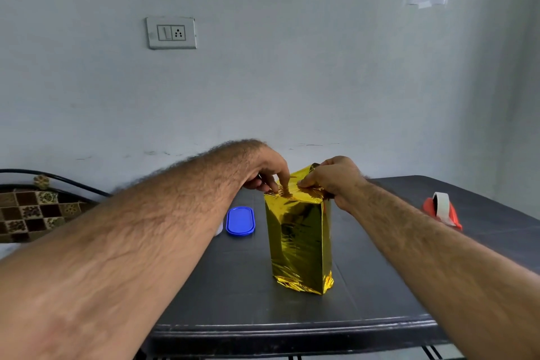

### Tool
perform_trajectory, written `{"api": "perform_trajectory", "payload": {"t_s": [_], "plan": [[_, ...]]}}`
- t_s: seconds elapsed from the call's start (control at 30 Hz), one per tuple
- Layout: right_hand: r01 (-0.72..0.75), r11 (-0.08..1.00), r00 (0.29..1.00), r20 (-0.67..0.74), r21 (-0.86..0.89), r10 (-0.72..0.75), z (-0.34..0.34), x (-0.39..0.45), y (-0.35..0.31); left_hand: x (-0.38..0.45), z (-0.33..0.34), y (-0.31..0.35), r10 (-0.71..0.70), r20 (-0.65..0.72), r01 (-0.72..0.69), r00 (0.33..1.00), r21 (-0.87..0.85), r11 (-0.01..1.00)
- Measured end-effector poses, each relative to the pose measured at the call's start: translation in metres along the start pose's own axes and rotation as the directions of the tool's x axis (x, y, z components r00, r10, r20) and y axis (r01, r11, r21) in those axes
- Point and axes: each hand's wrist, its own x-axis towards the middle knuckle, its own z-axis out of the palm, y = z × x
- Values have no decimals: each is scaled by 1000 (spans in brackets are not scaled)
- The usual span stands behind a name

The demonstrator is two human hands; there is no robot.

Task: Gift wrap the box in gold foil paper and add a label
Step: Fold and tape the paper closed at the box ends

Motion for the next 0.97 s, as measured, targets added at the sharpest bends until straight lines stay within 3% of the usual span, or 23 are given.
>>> {"api": "perform_trajectory", "payload": {"t_s": [0.2,0.37,0.63,0.77,0.97], "plan": [[-20,999,999,-28,43,21,-7,8,7,21,-3,-12,-169,58,165,984,69,984],[-39,997,999,8,71,38,-1,12,7,39,-9,-38,-204,114,214,972,-79,974],[-59,994,997,46,87,55,1,13,5,50,-12,-60,-124,201,176,972,-268,947],[-62,995,998,32,77,60,-1,18,8,50,-6,-47,-5,64,33,998,-439,898],[-71,996,997,35,49,69,-2,20,10,47,24,-31,90,19,-77,996,-366,928]]}}
